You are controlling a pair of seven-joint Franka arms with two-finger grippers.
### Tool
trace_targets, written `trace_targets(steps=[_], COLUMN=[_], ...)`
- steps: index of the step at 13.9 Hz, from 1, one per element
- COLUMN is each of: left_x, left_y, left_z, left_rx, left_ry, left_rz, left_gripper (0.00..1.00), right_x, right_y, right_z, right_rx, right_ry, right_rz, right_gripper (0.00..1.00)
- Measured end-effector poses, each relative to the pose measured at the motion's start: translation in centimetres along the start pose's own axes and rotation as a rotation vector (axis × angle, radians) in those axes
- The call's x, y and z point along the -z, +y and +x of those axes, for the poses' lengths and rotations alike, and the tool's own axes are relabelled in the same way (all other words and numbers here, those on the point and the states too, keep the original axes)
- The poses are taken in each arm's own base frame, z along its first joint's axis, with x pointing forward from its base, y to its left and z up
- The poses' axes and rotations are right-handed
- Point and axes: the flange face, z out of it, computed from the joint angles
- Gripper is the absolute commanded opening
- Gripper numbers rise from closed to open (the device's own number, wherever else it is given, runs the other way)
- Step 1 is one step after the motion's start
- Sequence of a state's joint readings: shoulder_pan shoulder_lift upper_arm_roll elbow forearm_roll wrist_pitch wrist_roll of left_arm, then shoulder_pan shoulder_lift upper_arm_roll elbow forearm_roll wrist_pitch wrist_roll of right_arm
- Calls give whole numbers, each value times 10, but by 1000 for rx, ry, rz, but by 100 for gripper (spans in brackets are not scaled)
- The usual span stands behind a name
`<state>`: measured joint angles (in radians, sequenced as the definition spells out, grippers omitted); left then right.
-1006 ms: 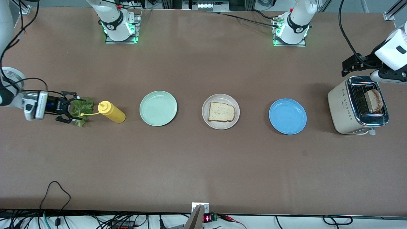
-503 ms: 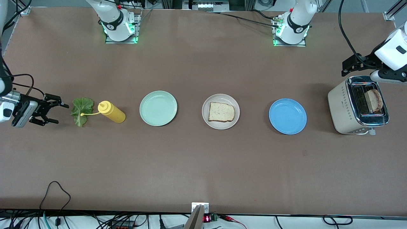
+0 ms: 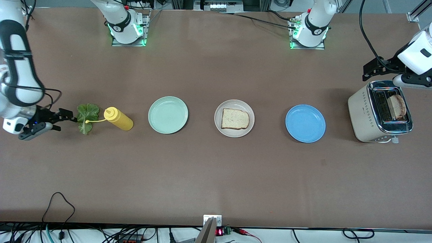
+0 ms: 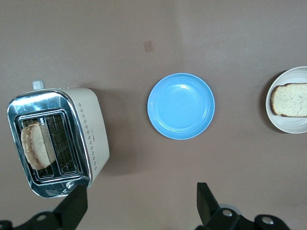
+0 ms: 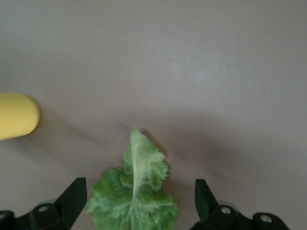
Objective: Make sandwich in beige plate with both arms
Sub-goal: 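Grasp the lettuce leaf stem with the right gripper and lift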
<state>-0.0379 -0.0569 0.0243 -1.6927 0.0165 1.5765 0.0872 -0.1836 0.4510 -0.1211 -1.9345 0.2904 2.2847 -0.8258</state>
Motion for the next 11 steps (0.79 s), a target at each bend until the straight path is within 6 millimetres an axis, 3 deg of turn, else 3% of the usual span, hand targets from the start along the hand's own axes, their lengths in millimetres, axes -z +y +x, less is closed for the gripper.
trace_targets(steps=[3, 5, 6, 7, 8, 11], left_x=[0, 0, 0, 0, 0, 0], left_y=[0, 0, 0, 0, 0, 0], left_z=[0, 0, 0, 0, 0, 0], left_rx=[0, 0, 0, 0, 0, 0], left_ry=[0, 0, 0, 0, 0, 0], left_rz=[0, 0, 0, 0, 0, 0], left_gripper=[100, 100, 100, 100, 100, 100], right_x=[-37, -50, -54, -57, -59, -59], right_y=[-14, -17, -17, -15, -15, -15], right_z=[6, 7, 7, 7, 6, 6], right_rx=[-49, -55, -56, -58, -58, -57], right_ry=[-13, -10, -6, -4, -5, -5], right_rz=[-48, -63, -71, -76, -78, -79], right_gripper=[100, 97, 80, 55, 36, 2])
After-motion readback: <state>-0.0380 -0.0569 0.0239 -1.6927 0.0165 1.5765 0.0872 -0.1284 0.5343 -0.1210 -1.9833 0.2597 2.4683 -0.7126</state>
